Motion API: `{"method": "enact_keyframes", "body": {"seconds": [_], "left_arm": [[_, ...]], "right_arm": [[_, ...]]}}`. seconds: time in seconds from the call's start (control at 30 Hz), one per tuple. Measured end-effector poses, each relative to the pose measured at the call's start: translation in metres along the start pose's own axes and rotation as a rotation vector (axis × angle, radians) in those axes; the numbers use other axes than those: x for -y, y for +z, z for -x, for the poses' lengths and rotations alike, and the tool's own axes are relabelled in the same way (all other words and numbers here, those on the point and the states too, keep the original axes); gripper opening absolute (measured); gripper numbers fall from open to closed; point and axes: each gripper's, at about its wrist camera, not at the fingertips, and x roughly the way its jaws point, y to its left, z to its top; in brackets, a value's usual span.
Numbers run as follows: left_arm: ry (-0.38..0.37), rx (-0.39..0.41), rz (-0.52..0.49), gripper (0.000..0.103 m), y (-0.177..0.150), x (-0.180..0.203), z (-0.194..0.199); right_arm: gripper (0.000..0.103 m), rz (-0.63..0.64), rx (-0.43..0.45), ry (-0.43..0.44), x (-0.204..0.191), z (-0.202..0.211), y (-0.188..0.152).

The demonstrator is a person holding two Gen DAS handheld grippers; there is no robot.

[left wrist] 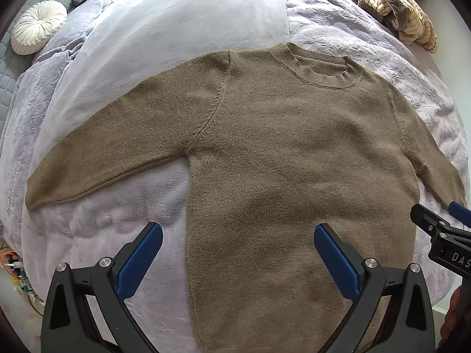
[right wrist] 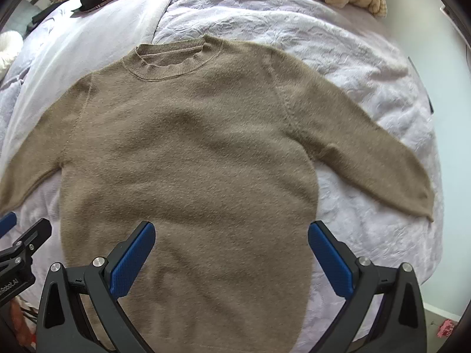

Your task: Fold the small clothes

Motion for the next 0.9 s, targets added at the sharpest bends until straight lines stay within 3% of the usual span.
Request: {"method": "enact_keyframes", "body": {"seconds": [0.27,0.53,0.9], "left_arm": [[0.006,0.022,0.005,0.103,0.001,-0.002,0.0],[-0.014,0.083,0.033,0.103,0.004,-0.01,0.007],[-0.022,0.071,0.027,0.103,0.007,-0.01,0.0]], "right_arm": [[0.103,0.034,0.058,-0.057,-0.007,0.008,0.004],[0.103,0.036,0.093,-0.047,-0.012,0.011,0.008],[0.103,0.05,0.095,-0.054,-0.014,0.009,0.01]]}}
